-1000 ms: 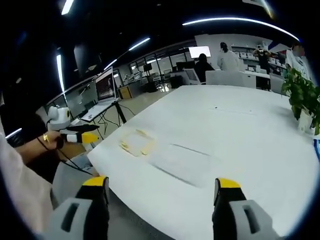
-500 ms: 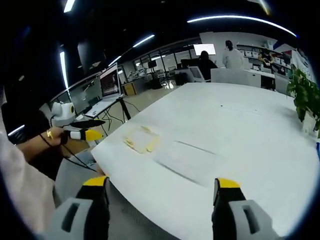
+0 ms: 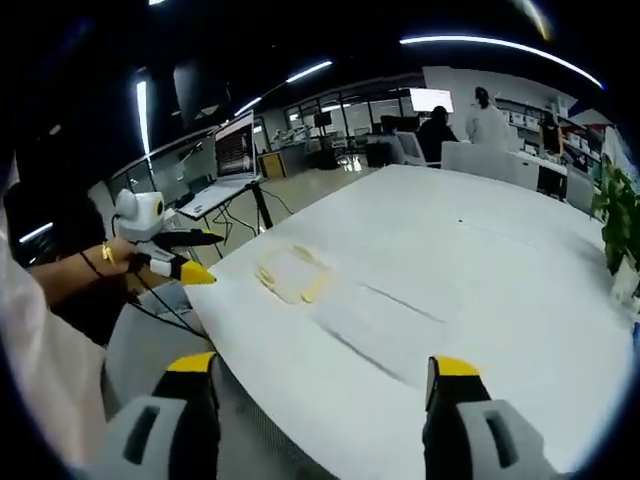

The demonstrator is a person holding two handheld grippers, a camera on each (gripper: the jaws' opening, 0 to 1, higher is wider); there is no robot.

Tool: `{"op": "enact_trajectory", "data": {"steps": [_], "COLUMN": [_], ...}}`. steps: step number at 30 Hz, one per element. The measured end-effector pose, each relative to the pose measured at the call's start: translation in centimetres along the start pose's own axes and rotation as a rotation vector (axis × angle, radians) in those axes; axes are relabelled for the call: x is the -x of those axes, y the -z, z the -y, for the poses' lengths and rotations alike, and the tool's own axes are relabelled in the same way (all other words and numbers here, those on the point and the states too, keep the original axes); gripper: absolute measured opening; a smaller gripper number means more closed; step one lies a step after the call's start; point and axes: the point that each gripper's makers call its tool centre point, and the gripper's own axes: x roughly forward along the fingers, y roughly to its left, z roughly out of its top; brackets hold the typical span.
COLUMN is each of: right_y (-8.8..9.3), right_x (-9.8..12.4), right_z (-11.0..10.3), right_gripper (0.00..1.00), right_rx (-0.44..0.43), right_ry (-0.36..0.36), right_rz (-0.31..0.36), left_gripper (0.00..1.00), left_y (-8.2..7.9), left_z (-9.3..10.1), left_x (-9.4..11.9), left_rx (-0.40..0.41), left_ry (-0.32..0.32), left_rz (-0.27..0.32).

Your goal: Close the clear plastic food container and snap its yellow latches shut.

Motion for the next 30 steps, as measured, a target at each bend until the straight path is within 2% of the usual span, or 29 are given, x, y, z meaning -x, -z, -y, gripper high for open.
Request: {"op": "enact_trajectory", "data": {"steps": [3, 6, 9, 16, 19, 22, 25, 30], "right_y": [-0.3, -0.8, -1.2, -2.7, -3.3, -3.3, -4.1, -4.7], "right_x": [-0.8, -1.7, -2.8, -5.6, -6.9, -8.3, -9.6, -11.8], "right_z": [-0.2, -0.8, -1.3, -2.6, -2.5, -2.9, -3.4, -3.6], "right_gripper": [0.85, 0.85, 0.85, 0.85, 0.84, 0.84, 0.84, 0.84], "right_rx": [0.033, 0.083, 0.128, 0.187, 0.280, 0.298, 0.357, 0.411], "right_ry": [-0.016, -0.045, -0.073, -0.145, -0.150, -0.182, -0.224, -0.251], "right_rz": [-0.019, -0.033, -0.044, -0.055, -0.060, -0.093, -0.088, -0.119], "left_gripper": [0.89, 0.89, 0.88, 0.88, 0.88, 0.88, 0.88, 0.87], "left_y": [-0.4, -0.5, 0.5, 1.9, 2.5, 3.1, 3.3, 4.0], "left_z": [-0.4, -1.2, -2.0, -2.5, -2.8, -3.0, -3.1, -4.0], "left_x": [-0.3, -0.5, -0.9, -2.1, -2.5, -3.0, -3.4, -4.4], "left_rx": [-0.009, -0.067, -0.126, -0.169, -0.206, -0.221, -0.236, -0.293], "left_ry": [0.023, 0.027, 0.022, 0.073, 0.091, 0.123, 0.146, 0.177], "left_rz": [-0.002, -0.025, -0.083, -0.136, -0.169, -0.204, -0.223, -0.277]}}
